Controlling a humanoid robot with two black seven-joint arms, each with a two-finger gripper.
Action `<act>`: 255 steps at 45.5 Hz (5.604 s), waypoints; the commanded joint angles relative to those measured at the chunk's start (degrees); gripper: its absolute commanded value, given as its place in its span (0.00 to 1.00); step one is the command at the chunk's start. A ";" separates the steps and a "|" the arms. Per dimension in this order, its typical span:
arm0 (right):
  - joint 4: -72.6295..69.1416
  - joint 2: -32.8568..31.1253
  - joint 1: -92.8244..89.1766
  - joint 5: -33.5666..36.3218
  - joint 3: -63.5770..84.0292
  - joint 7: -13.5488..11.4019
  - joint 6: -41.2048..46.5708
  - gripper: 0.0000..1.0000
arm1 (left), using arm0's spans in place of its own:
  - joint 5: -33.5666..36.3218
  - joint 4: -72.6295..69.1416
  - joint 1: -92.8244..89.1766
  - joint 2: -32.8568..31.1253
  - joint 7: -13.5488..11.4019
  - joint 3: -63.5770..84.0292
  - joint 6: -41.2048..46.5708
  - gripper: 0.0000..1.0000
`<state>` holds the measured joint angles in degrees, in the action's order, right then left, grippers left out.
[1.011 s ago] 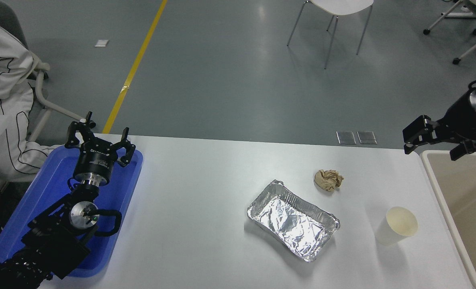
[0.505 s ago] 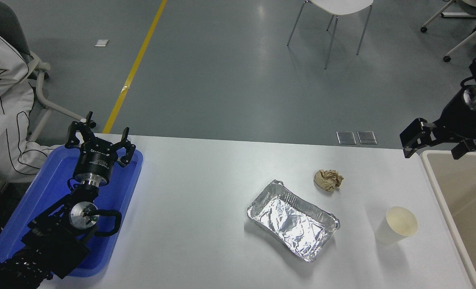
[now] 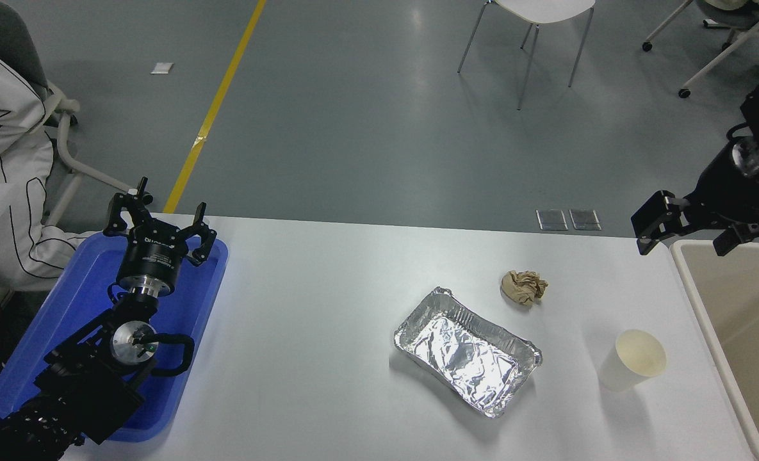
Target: Pick up paper cup place in dustbin
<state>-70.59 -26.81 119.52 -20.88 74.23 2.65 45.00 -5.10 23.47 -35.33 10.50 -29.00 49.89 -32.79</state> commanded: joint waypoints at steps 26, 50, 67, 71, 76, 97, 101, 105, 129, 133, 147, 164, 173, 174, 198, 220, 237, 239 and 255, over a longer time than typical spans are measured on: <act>1.95 -2.02 -21.78 -2.15 -5.41 -0.01 -9.12 0.97 | 0.00 0.00 0.00 -0.04 0.00 0.04 0.00 1.00; 5.29 -2.11 -32.86 -2.06 -6.72 0.08 -26.71 0.97 | 0.00 0.00 0.00 -0.05 0.00 0.04 0.00 1.00; 12.23 -1.23 -39.80 -2.15 -8.75 0.08 -27.15 0.94 | 0.00 0.00 0.00 0.04 0.00 0.04 0.00 1.00; 12.50 -1.23 -40.24 -2.15 -8.75 0.08 -27.59 0.93 | 0.00 0.00 0.00 -0.05 0.00 0.04 0.00 1.00; 12.67 -1.23 -40.69 -2.15 -8.66 0.08 -28.65 0.90 | 0.00 0.00 0.00 0.04 0.00 0.04 0.00 1.00; 11.71 -1.32 -40.51 -1.01 -9.27 0.08 -27.59 0.00 | 0.00 0.00 0.00 -0.04 0.00 -0.05 0.00 1.00; 11.18 -1.41 -40.25 -0.83 -9.36 0.08 -26.46 0.00 | 0.00 0.00 0.00 -0.05 0.00 0.04 0.00 1.00; 11.00 -1.67 -39.90 -0.83 -10.24 0.25 -22.43 0.00 | 0.00 0.00 0.00 0.04 0.00 0.04 0.00 1.00; 7.14 -4.66 -30.32 -0.48 -9.72 0.17 -14.15 0.00 | 0.00 0.00 0.00 0.04 0.00 -0.05 0.00 1.00; 2.76 -6.67 -24.27 -0.74 -7.79 0.25 -12.92 0.00 | 0.00 0.00 0.00 -0.05 0.00 0.04 0.00 1.00; -5.87 -7.56 -6.50 -1.45 -2.77 0.25 -3.35 0.00 | 0.00 0.00 0.00 0.04 0.00 -0.05 0.00 1.00; -7.10 -7.56 6.15 -1.36 -1.72 0.17 0.00 0.00 | 0.00 0.00 0.00 -0.05 0.00 0.04 0.00 1.00; -7.28 -7.56 12.13 -1.36 -1.45 0.17 0.00 0.00 | 0.00 0.00 0.00 0.04 0.00 0.04 0.00 1.00; -7.28 -7.56 12.49 -1.36 -1.45 0.17 0.00 0.00 | 0.00 0.00 0.00 0.04 0.00 -0.05 0.00 1.00; -6.75 -7.56 14.42 -1.36 4.43 0.17 0.00 0.00 | 0.00 0.00 0.00 0.04 0.00 0.04 0.00 1.00; -5.35 -13.27 14.95 -1.71 14.98 0.17 0.00 0.00 | 0.00 0.00 0.09 0.04 0.00 -0.05 0.00 1.00; -2.18 -27.15 15.74 -10.23 16.91 0.08 0.00 0.00 | 0.00 -0.09 0.09 0.04 0.00 0.04 0.09 1.00; -1.13 -28.12 15.57 -10.85 17.18 0.08 0.00 0.00 | 0.00 -0.09 0.09 0.04 0.00 0.04 0.09 1.00; 11.17 -31.11 0.47 -10.94 8.49 0.08 0.00 0.00 | 0.00 -0.09 0.09 0.04 0.00 -0.05 0.09 1.00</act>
<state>-66.74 -55.75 130.29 -31.12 88.72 2.73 45.00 -5.10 23.38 -35.24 10.53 -29.00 49.91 -32.69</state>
